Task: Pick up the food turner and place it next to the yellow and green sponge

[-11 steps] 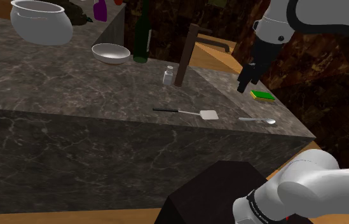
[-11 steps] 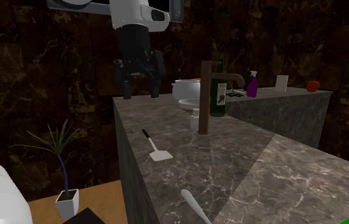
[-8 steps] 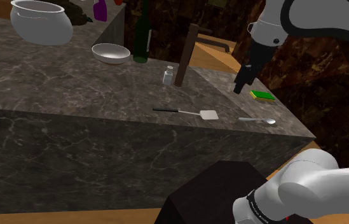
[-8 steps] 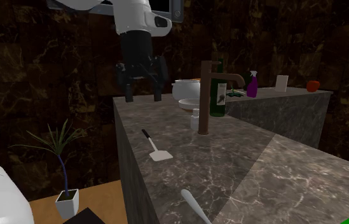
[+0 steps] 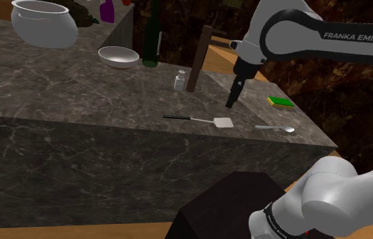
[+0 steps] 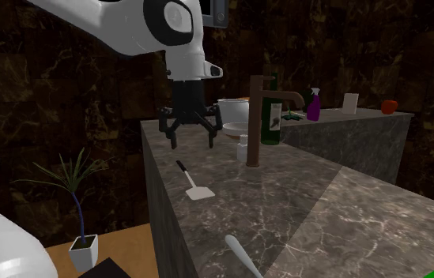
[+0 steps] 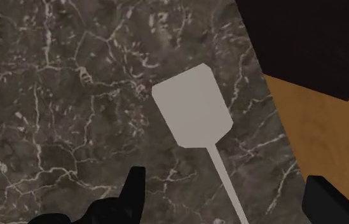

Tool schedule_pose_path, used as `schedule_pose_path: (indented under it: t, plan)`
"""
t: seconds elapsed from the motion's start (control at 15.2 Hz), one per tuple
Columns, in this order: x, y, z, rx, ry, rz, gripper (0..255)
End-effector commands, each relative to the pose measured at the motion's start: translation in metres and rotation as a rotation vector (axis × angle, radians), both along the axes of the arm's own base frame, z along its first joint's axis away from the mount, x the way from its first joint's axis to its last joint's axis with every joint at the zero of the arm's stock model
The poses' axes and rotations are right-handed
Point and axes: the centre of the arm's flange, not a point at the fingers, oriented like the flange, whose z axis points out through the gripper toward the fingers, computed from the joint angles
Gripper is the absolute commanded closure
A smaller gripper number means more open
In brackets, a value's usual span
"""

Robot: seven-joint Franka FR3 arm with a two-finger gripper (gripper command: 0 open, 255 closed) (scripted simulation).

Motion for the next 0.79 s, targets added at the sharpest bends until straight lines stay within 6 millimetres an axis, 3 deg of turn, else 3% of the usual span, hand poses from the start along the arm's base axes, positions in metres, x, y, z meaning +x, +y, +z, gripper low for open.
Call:
schedule_pose_path:
  t: [0.0, 0.4, 0.73]
  plan:
    - [0.012, 0.011, -0.015, 0.022, -0.007, 0.116, 0]
    - [0.047, 0.050, -0.064, 0.086, -0.017, 0.443, 0]
    - [0.050, 0.055, -0.088, 0.091, -0.018, 0.467, 0]
